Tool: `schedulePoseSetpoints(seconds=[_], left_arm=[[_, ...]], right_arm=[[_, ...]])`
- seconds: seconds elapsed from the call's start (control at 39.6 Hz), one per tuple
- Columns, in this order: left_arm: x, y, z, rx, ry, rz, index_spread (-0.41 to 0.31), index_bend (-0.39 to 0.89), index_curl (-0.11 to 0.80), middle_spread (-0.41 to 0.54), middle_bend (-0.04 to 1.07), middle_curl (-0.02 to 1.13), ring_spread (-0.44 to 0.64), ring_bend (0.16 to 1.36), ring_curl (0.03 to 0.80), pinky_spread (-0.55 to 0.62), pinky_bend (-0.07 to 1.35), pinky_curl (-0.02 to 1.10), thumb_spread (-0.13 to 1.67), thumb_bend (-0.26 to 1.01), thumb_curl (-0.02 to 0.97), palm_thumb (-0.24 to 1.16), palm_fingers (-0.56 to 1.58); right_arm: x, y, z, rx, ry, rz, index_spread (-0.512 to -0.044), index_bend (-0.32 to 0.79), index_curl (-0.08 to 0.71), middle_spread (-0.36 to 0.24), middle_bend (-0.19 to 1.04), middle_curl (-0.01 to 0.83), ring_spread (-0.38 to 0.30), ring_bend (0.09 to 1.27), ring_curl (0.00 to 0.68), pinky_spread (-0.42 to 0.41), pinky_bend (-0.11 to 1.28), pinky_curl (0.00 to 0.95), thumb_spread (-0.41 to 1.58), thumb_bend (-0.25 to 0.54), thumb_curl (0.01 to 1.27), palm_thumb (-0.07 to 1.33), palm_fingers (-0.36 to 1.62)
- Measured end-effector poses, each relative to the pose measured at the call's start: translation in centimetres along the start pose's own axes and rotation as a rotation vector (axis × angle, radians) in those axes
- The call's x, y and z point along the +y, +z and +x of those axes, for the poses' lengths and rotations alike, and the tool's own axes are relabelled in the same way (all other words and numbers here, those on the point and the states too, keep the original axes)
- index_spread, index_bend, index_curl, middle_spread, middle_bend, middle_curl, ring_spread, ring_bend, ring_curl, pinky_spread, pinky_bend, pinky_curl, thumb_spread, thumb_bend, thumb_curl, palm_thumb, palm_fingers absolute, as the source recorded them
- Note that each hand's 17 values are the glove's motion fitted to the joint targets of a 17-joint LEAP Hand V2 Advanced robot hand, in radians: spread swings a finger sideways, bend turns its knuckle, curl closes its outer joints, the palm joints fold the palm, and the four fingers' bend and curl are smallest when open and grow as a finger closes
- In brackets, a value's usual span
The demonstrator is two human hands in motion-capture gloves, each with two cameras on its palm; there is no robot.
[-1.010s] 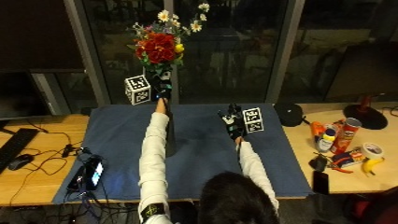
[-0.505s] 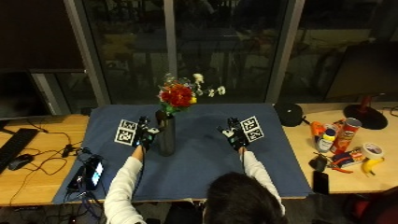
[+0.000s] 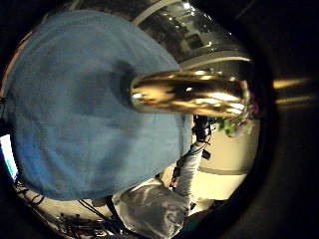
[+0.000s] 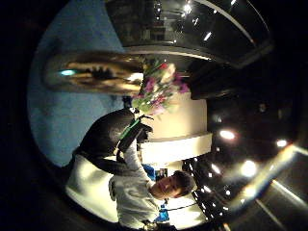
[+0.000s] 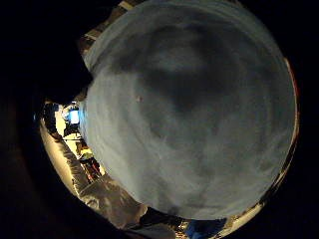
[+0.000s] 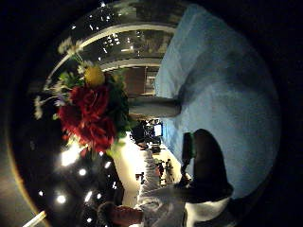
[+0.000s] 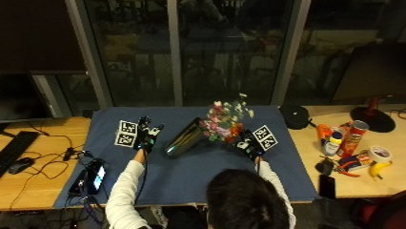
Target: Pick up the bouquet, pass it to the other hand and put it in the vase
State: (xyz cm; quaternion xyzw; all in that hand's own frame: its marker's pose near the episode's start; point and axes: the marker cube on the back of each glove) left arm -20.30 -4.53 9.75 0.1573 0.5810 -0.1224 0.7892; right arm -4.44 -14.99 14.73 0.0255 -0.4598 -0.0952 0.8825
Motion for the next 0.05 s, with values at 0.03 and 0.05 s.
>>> schedulePoseSetpoints(seconds=[0.03, 0.05], left_arm=[[-0.15, -0.18, 0.17, 0.005, -0.003, 0.005, 0.2, 0.06, 0.146, 0.425, 0.18, 0.31, 0.5, 0.55, 0.354, 0.5, 0.42, 0.38, 0.89, -0.07, 0.42, 0.42, -0.14], [-0.2, -0.34, 0.32, 0.008, -0.005, 0.008, 0.199, 0.06, 0.142, 0.422, 0.18, 0.31, 0.51, 0.55, 0.352, 0.5, 0.42, 0.38, 0.9, -0.07, 0.414, 0.4, -0.14]], right_arm=[[-0.19, 0.05, 0.34, 0.009, -0.005, -0.001, -0.313, 0.13, 0.214, -0.01, 0.2, 0.349, 0.044, 0.47, 0.288, 0.212, 0.54, 0.337, 1.02, 0.031, 0.38, 0.64, 0.14], [-0.38, 0.08, 0.65, 0.015, -0.018, -0.001, -0.316, 0.13, 0.215, -0.016, 0.2, 0.35, 0.042, 0.47, 0.287, 0.208, 0.54, 0.337, 1.02, 0.063, 0.39, 0.71, 0.13]])
